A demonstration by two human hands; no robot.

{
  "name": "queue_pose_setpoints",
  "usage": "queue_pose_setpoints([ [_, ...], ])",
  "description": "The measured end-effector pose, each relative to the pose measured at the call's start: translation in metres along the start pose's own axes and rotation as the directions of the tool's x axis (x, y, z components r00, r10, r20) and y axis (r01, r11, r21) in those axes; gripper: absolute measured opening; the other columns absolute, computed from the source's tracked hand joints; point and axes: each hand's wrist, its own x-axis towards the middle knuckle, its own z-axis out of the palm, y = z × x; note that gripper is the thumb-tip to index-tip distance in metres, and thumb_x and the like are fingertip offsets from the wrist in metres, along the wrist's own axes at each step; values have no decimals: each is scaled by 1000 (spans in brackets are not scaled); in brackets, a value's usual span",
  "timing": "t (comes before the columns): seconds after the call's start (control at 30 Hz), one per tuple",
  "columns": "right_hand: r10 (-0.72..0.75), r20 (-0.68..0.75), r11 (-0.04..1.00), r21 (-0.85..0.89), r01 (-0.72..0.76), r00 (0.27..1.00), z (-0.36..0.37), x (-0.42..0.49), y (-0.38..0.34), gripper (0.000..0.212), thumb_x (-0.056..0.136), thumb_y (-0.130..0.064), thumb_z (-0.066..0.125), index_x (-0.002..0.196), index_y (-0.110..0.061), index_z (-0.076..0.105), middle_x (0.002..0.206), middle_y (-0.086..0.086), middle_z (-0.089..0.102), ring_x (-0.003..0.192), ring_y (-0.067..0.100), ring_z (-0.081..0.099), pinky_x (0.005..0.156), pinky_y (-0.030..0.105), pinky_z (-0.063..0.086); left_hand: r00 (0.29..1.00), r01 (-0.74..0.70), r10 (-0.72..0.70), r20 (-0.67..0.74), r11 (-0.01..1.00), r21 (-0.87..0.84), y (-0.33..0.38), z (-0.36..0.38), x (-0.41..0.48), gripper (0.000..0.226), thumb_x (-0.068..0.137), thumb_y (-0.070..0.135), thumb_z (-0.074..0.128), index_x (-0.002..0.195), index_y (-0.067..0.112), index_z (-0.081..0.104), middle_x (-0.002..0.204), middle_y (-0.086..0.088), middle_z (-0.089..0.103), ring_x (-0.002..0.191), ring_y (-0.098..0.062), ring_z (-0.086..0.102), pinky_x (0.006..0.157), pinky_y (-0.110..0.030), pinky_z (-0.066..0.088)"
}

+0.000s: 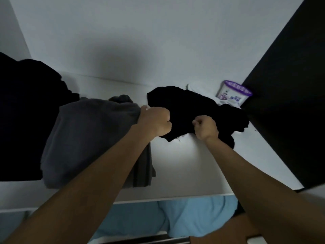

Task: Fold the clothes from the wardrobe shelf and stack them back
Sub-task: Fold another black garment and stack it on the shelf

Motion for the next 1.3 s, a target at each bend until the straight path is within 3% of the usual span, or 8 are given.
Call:
queue_pose_setpoints([
  [0.13, 114, -92, 871, 489, -55, 989, -37, 0, -5, 25, 95, -5, 51, 81, -9, 72, 92, 7, 70, 85, 18, 63, 84, 28, 47, 979, 200, -166, 117, 887, -415, 23, -7, 5, 42, 96, 46, 47, 72, 12, 56, 63, 1, 62, 58, -21, 61, 68, -32, 46],
  [0.27, 88, -64, 542, 840, 6, 994, -97, -38, 0, 36, 95, -1, 38, 68, -15, 56, 64, -2, 58, 62, 10, 52, 61, 25, 43, 803, 590, -149, 577, 344, -731, 53, -11, 7, 84, 83, 81, 42, 113, 5, 62, 94, -13, 78, 79, -28, 76, 67, -32, 55],
  [0.4, -221, -6, 662, 734, 154, 975, -123, -107, 43, 30, 105, -4, 36, 89, -12, 60, 80, 3, 59, 73, 11, 55, 69, 20, 44, 802, 597, 53, 595, -55, -801, 97, 0, 15, 84, 82, 78, 51, 123, 5, 60, 118, -16, 69, 102, -32, 69, 76, -40, 58],
  [0.57, -447, 373, 781, 606, 151, 813, -132, -162, 123, 28, 106, -8, 40, 91, -10, 64, 93, 5, 60, 90, 14, 56, 84, 24, 42, 874, 481, -143, 464, 123, -868, 178, 28, 1, 4, 94, 10, 55, 91, 9, 57, 85, -8, 58, 70, -20, 58, 59, -29, 49],
  [0.67, -288, 431, 764, 642, -67, 855, -140, -161, 165, 20, 102, -19, 54, 104, -5, 68, 105, 10, 69, 100, 19, 64, 88, 25, 50, 937, 298, -194, 292, 5, -955, 212, 32, -13, 31, 90, -7, 40, 65, 12, 41, 62, -5, 39, 50, -16, 42, 48, -25, 34],
  [0.8, -67, 711, 216, 695, -685, 700, -150, -137, 192, 66, 92, -64, 50, 122, -6, 58, 128, 20, 63, 121, 38, 60, 91, 54, 54, 989, 132, -62, 131, 16, -991, 237, 33, -55, 22, 89, -12, 44, 76, 6, 50, 68, -6, 50, 64, -17, 51, 63, -29, 41],
  [0.97, -172, 681, -68, 712, -699, 711, -150, -128, 168, 44, 93, -49, 60, 100, -9, 78, 103, 13, 76, 92, 25, 75, 69, 36, 62, 937, 150, 183, 297, 560, -815, 238, 67, -137, 15, 74, 8, 69, 77, 23, 69, 74, 6, 66, 76, -7, 62, 73, -21, 47],
  [1.3, -242, 624, 132, 780, -612, 743, -133, -193, 218, 42, 66, -2, 61, 107, -3, 70, 103, 11, 71, 98, 25, 69, 89, 38, 56, 783, 326, -579, 228, 71, -943, 187, 117, -218, 17, 95, 7, 55, 106, 17, 65, 111, -7, 69, 93, -16, 70, 75, -30, 56],
])
